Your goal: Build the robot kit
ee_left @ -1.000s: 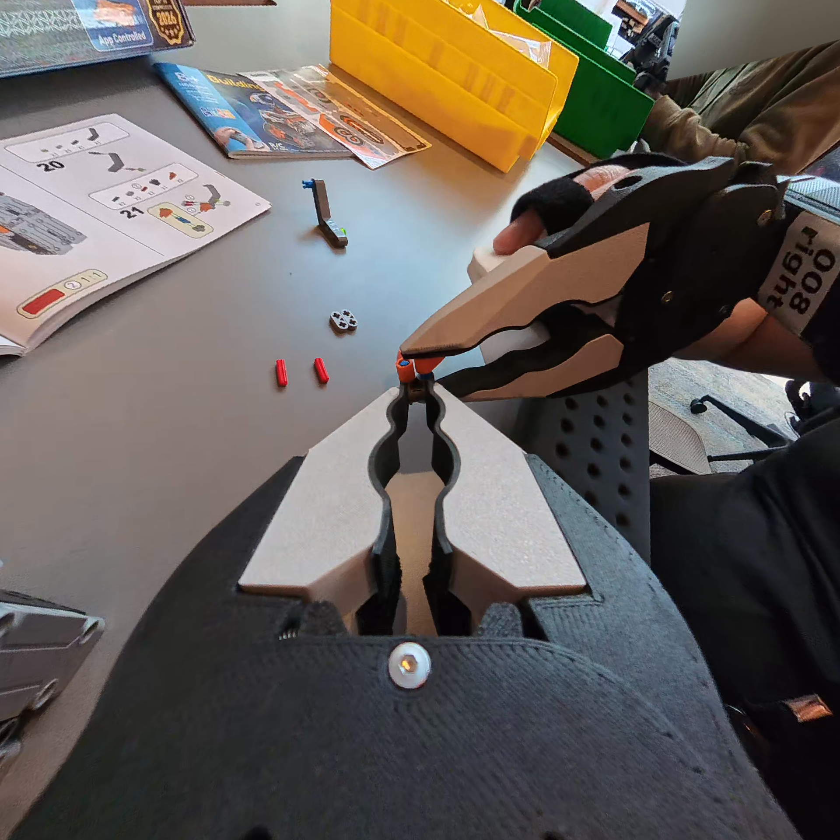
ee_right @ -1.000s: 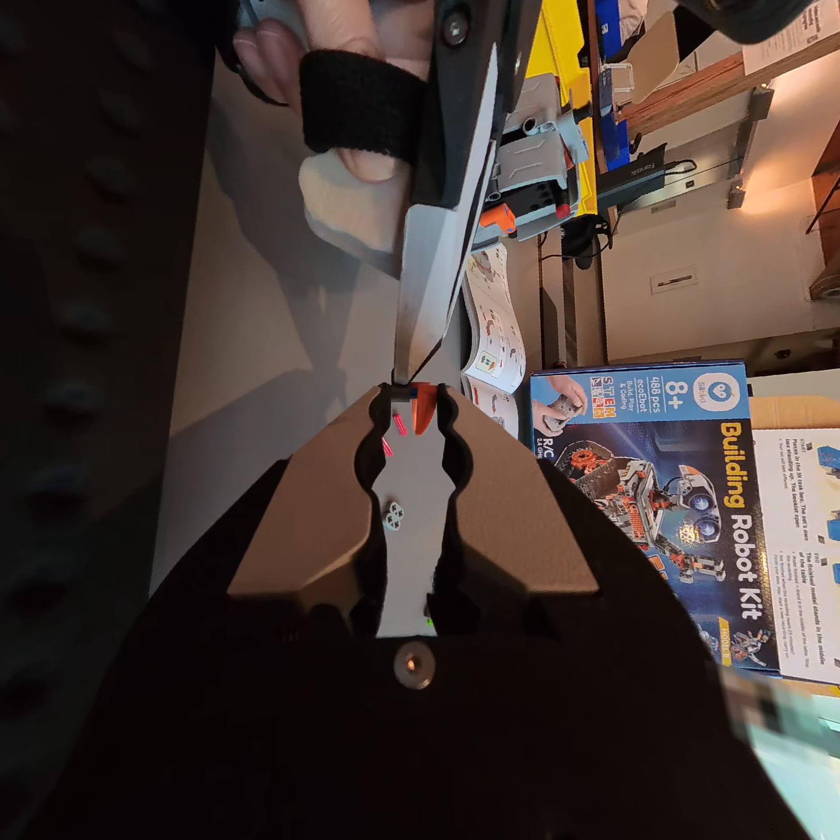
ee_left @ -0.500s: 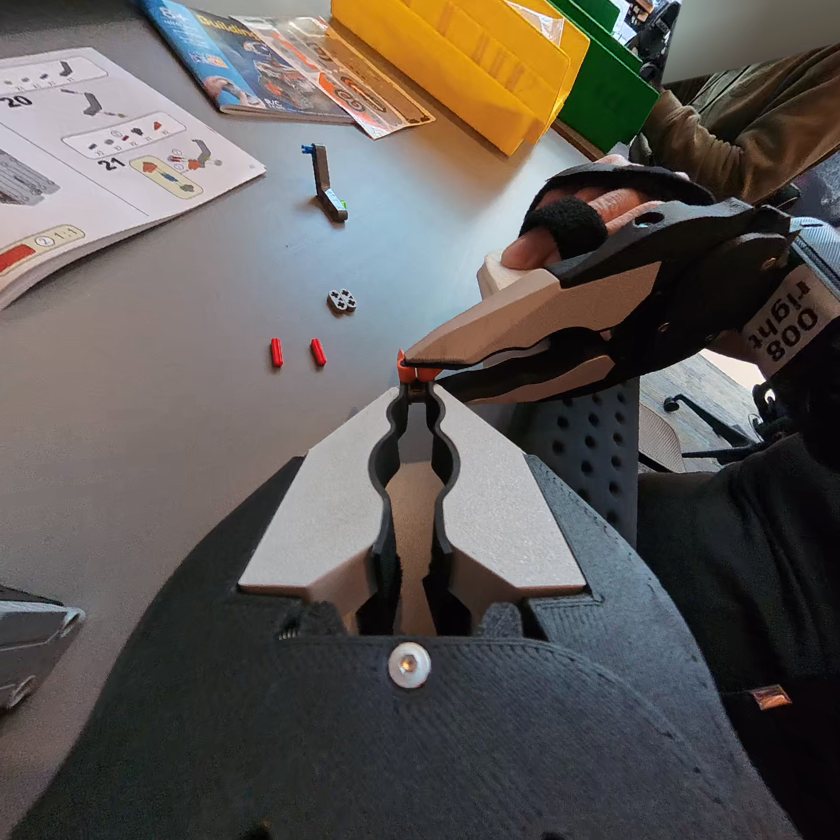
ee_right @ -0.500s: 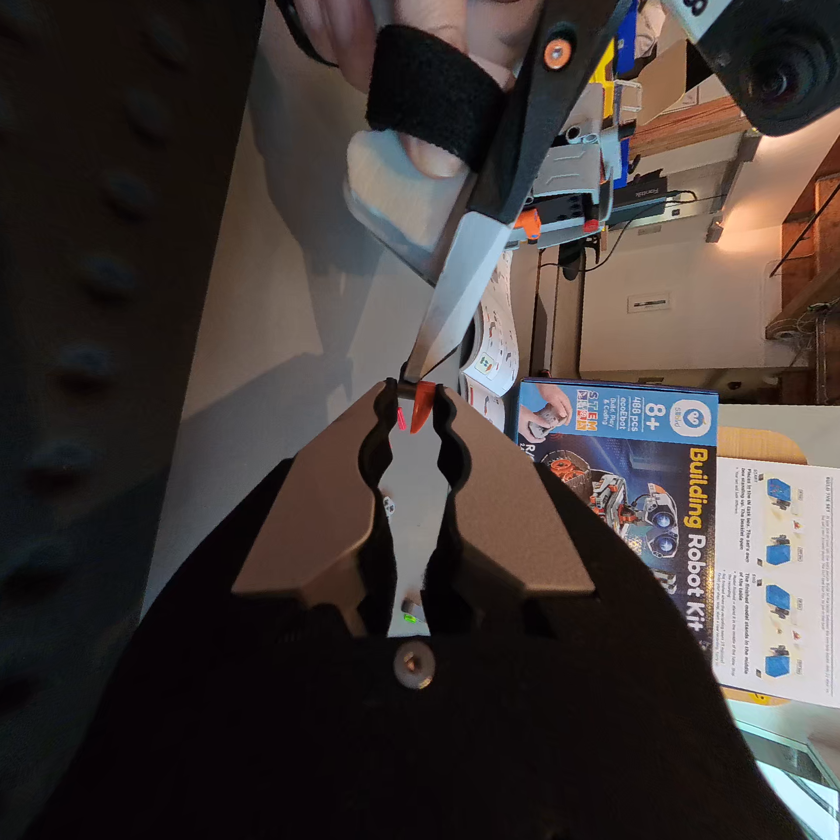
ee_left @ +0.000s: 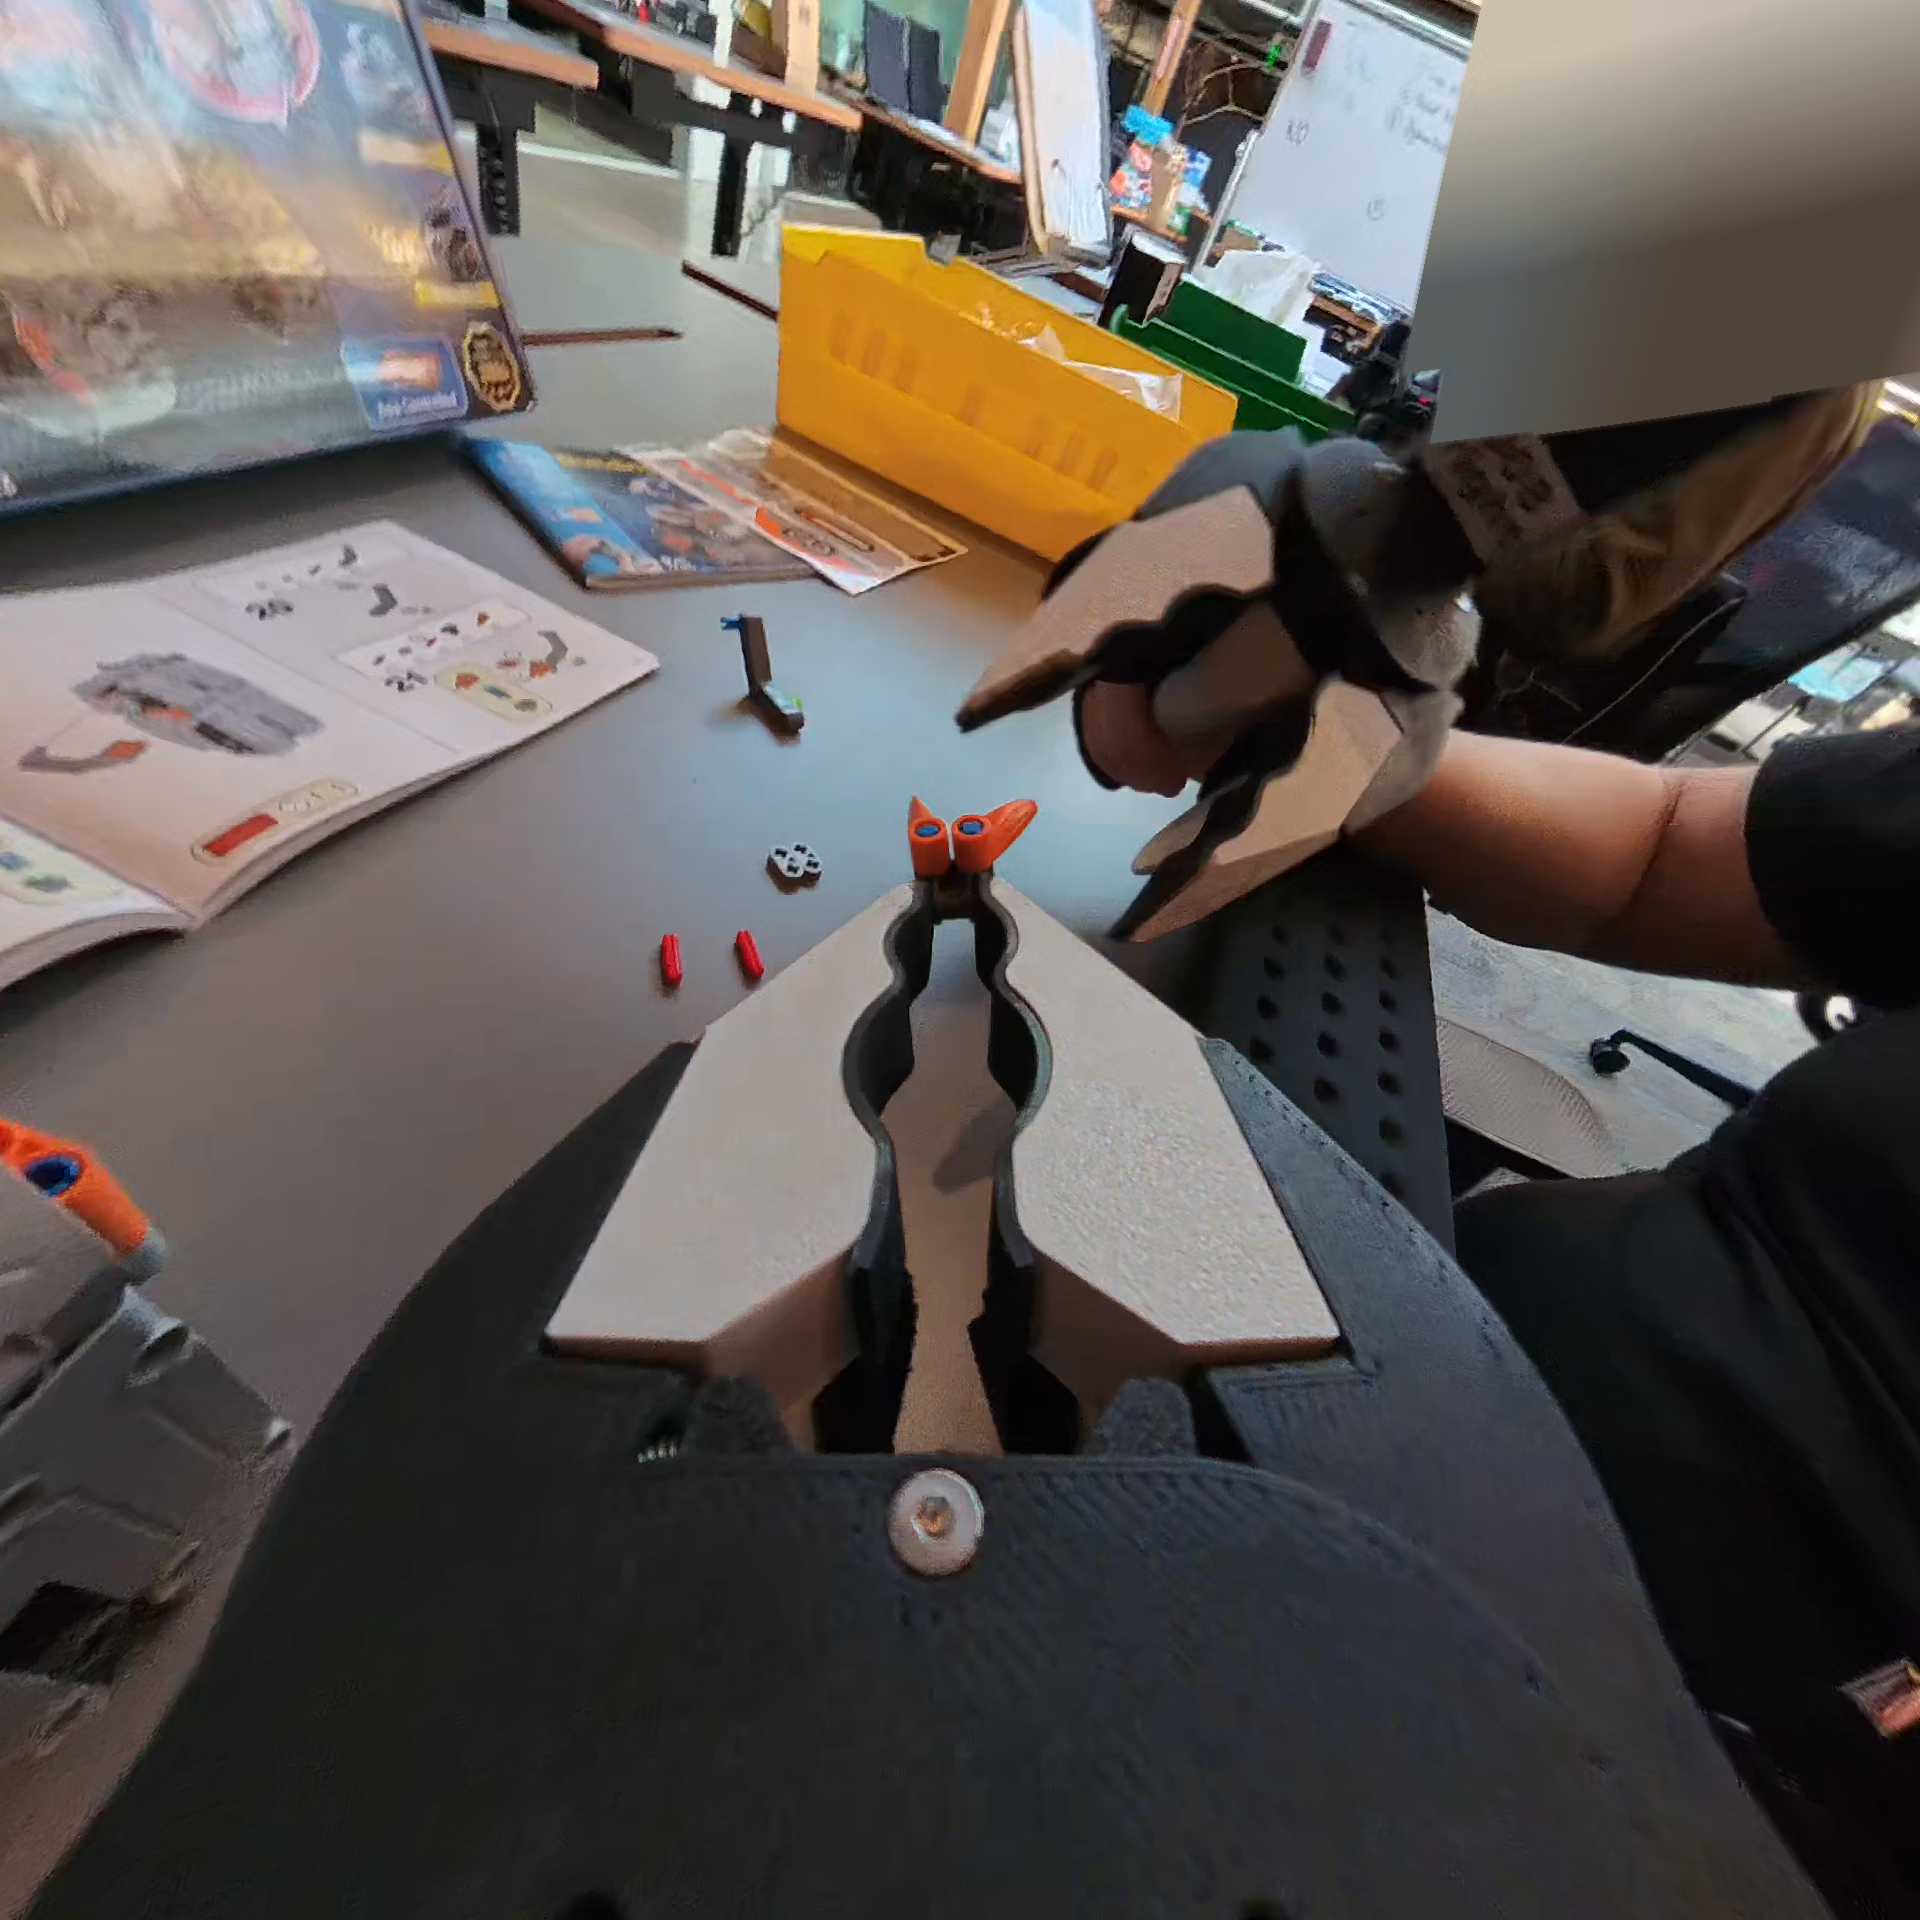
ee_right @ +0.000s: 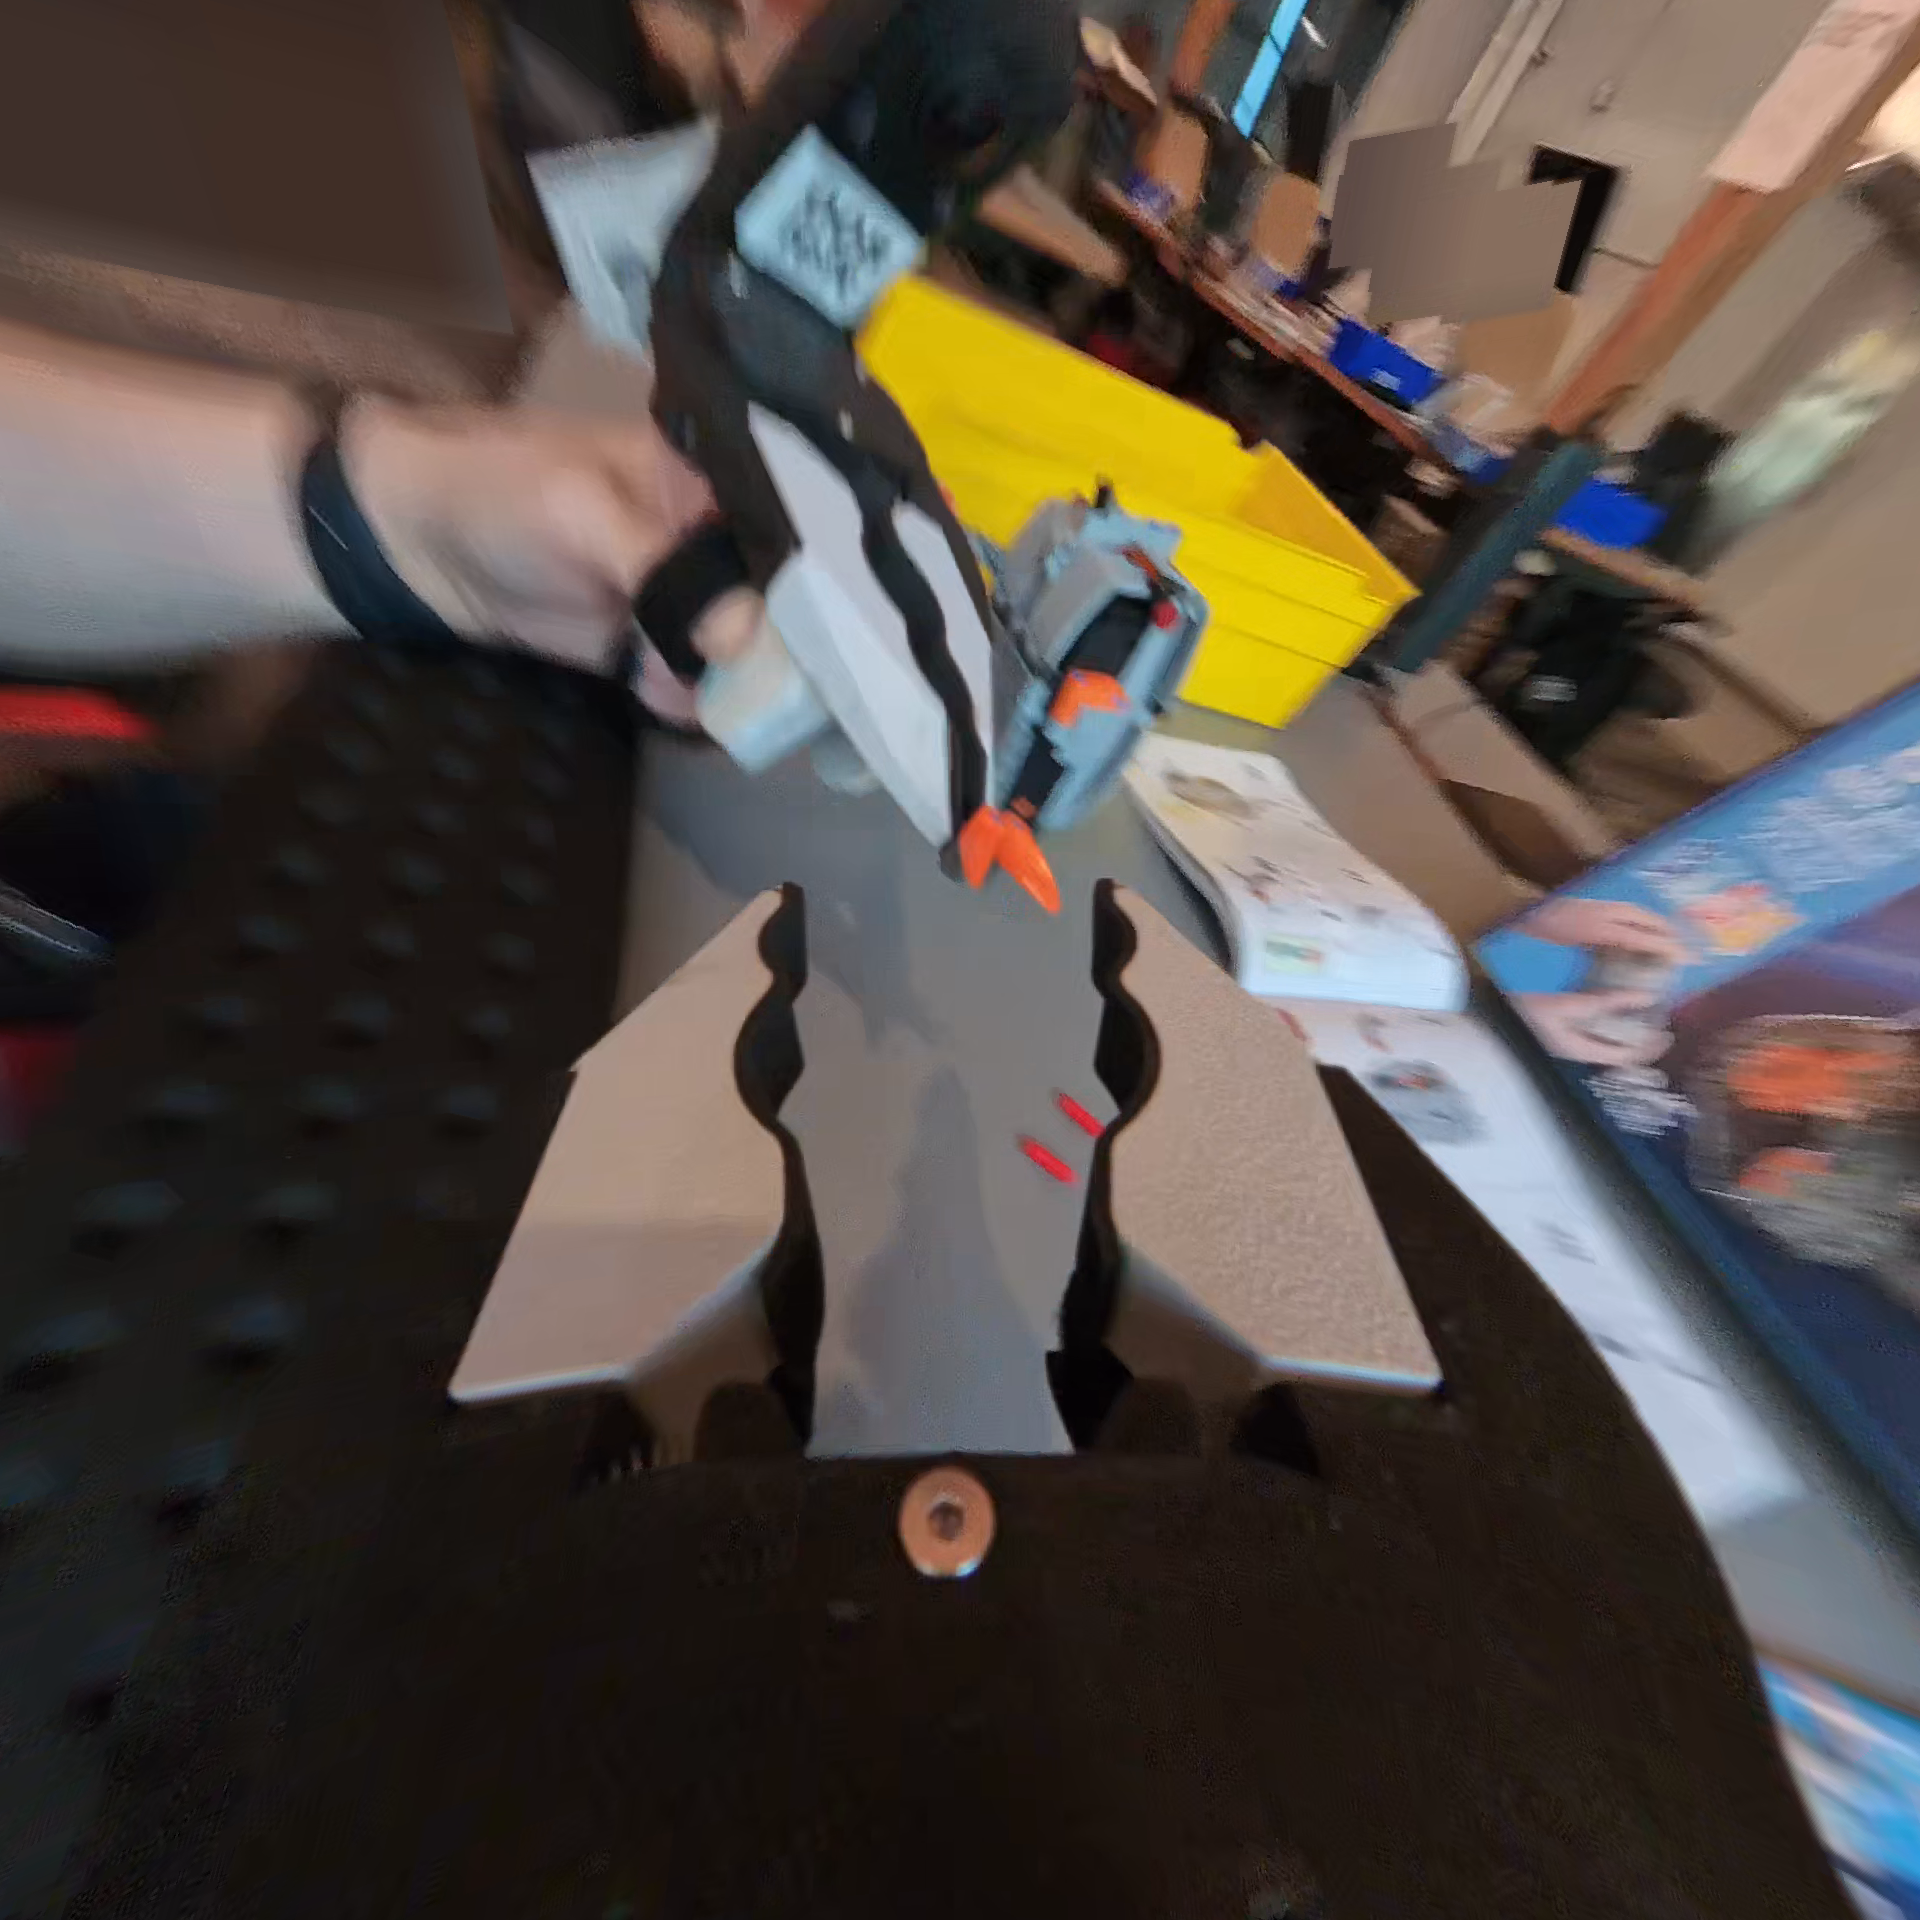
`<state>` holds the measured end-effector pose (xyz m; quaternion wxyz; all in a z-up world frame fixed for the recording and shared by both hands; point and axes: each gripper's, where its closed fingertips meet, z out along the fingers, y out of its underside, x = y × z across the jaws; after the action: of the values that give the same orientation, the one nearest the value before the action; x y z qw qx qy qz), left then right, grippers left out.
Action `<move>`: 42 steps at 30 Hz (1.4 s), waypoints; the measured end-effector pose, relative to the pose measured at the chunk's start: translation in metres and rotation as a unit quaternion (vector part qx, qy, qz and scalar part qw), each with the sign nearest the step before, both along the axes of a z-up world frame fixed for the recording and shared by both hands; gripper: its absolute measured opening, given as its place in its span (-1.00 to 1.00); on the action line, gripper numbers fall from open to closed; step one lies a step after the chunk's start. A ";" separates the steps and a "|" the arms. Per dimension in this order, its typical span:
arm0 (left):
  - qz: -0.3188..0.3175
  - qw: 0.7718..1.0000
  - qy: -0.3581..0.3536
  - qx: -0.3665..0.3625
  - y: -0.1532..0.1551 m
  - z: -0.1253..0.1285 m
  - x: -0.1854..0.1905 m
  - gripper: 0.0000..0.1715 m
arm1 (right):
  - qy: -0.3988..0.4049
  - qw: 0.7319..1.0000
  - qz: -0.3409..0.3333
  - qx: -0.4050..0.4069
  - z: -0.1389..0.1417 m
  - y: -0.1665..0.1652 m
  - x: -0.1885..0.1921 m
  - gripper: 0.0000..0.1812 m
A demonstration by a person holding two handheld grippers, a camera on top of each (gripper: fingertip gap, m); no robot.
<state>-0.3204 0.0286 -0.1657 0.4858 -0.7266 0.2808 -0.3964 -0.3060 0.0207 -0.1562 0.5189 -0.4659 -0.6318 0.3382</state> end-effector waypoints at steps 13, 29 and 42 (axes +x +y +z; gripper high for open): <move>-0.065 0.983 0.060 0.161 -0.031 0.016 0.029 -0.93 | -0.013 0.988 0.102 -0.113 0.002 -0.020 0.012 -0.71; -0.080 0.977 0.067 0.183 -0.039 0.019 0.033 -0.93 | 0.004 0.978 0.142 -0.155 0.013 -0.028 0.018 -0.81; -0.101 0.973 0.070 0.197 -0.047 0.019 0.037 -0.93 | 0.001 0.978 0.162 -0.131 0.013 -0.034 0.023 -0.89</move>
<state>-0.2832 -0.0188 -0.1463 0.5558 -0.6110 0.4584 -0.3280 -0.2834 -0.0138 -0.1433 0.3924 -0.4211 -0.6488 0.4978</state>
